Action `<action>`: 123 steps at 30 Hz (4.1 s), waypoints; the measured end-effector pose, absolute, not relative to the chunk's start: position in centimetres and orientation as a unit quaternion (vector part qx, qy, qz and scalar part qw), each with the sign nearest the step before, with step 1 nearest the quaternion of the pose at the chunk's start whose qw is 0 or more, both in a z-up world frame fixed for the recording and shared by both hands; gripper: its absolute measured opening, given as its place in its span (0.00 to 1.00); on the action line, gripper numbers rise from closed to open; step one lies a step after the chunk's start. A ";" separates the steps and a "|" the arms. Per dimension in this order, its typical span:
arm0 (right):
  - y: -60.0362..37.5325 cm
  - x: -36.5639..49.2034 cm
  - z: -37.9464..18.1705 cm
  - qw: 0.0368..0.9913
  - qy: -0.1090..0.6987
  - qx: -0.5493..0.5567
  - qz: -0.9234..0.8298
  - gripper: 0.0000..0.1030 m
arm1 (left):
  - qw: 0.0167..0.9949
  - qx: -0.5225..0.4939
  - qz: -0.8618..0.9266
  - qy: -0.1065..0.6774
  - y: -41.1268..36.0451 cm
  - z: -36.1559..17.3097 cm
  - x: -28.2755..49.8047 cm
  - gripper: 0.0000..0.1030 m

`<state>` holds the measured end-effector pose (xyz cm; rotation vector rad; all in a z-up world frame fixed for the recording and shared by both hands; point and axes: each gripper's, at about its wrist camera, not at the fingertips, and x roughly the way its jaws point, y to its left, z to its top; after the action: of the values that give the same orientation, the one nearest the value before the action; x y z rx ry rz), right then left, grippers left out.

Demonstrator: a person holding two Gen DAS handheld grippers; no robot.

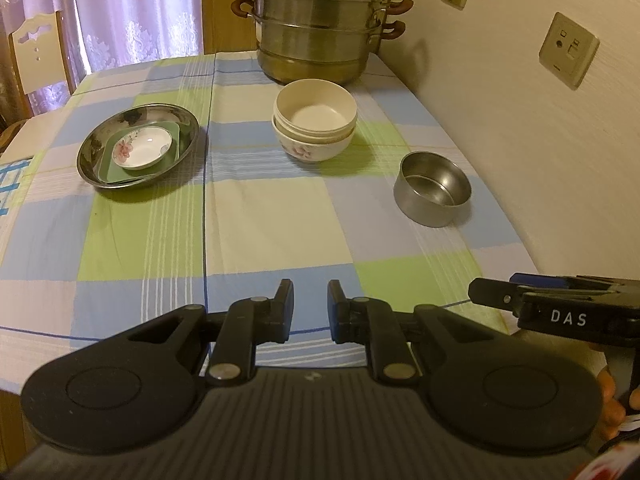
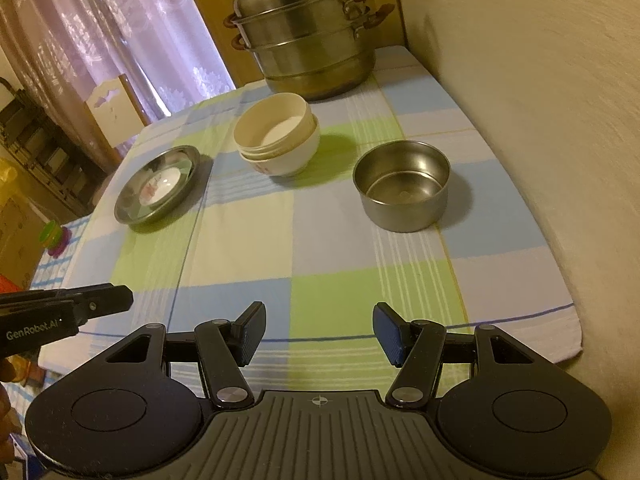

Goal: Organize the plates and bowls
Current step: 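Move both grippers to the rim of the small steel bowl, then close both grippers on the steel bowl rim and lift it, then carry the steel bowl with both grippers and lower it into the cream bowl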

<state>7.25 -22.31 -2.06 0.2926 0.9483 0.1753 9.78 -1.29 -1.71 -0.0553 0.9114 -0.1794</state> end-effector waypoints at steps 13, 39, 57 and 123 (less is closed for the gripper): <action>-23.3 8.0 -2.6 0.873 0.462 0.145 0.055 0.58 | 0.883 -0.018 -0.121 0.454 -2.6 -2.7 12.1 0.15; -27.9 15.7 -5.5 0.873 0.435 0.201 -0.090 0.57 | 0.851 0.033 -0.266 0.451 -8.2 -6.1 26.1 0.15; -29.1 21.3 -9.4 0.875 0.410 0.214 -0.145 0.40 | 0.841 0.035 -0.284 0.458 -12.8 -10.4 32.5 0.15; -20.8 23.3 -1.4 0.901 0.409 0.144 -0.012 0.09 | 0.878 -0.018 -0.201 0.435 -4.1 -4.1 28.2 0.08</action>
<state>23.31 -20.80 -1.43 0.2969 0.8460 -0.0254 28.23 -4.09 -4.15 -0.0377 0.9075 -0.4186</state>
